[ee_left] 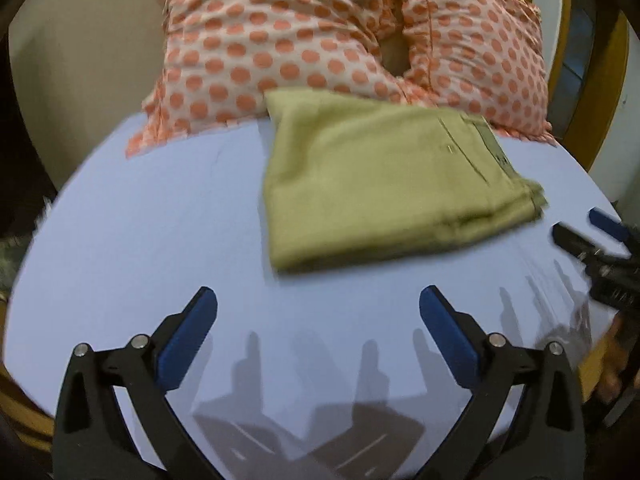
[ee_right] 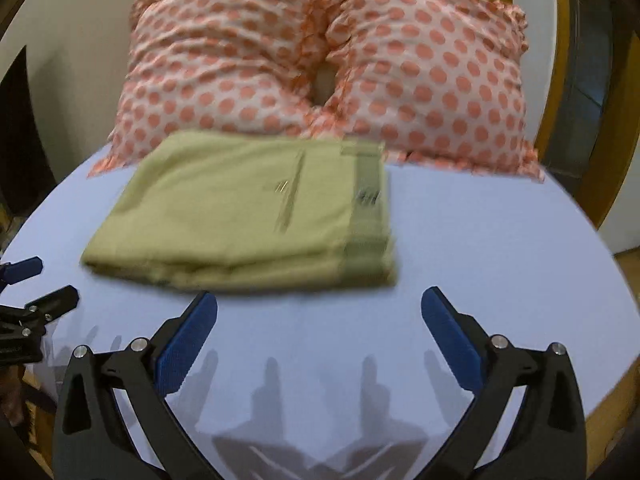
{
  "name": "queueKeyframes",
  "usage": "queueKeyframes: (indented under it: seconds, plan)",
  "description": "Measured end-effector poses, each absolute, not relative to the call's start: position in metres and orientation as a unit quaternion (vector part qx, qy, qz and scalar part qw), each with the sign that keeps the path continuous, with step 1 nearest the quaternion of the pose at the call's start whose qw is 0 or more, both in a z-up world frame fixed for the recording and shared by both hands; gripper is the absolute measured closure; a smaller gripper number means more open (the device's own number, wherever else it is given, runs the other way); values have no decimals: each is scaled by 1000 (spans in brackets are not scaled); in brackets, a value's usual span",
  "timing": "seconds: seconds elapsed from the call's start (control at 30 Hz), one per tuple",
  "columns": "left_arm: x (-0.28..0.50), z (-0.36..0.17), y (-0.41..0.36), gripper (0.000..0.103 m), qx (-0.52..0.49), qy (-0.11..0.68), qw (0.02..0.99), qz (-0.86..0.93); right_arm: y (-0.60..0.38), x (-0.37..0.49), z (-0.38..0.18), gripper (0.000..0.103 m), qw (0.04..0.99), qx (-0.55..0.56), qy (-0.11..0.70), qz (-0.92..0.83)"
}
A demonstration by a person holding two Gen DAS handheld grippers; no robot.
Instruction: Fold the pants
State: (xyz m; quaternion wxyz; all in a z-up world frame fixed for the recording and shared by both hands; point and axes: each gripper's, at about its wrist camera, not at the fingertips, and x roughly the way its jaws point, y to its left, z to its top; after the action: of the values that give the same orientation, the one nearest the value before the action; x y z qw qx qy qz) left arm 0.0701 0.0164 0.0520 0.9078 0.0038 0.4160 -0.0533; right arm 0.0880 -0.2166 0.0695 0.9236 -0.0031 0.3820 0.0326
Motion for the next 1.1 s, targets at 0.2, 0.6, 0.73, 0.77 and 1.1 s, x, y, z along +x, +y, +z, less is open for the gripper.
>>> queueKeyframes:
  seconds: [0.2,0.6,0.73,0.77,1.1]
  plan:
    - [63,29,16,2,-4,429,902,-44,-200,81,42,1,899,10,436,39]
    - [53,15,10,2,22,423,905,-35,-188,80,28,1,893,-6,449,31]
    - [53,15,10,2,22,423,905,-35,-187,79,27,1,892,-6,451,31]
    - [54,15,10,2,22,423,905,-35,-187,79,28,1,892,-6,450,31]
    - [54,15,11,2,23,421,906,-37,-187,79,27,1,892,-6,451,30]
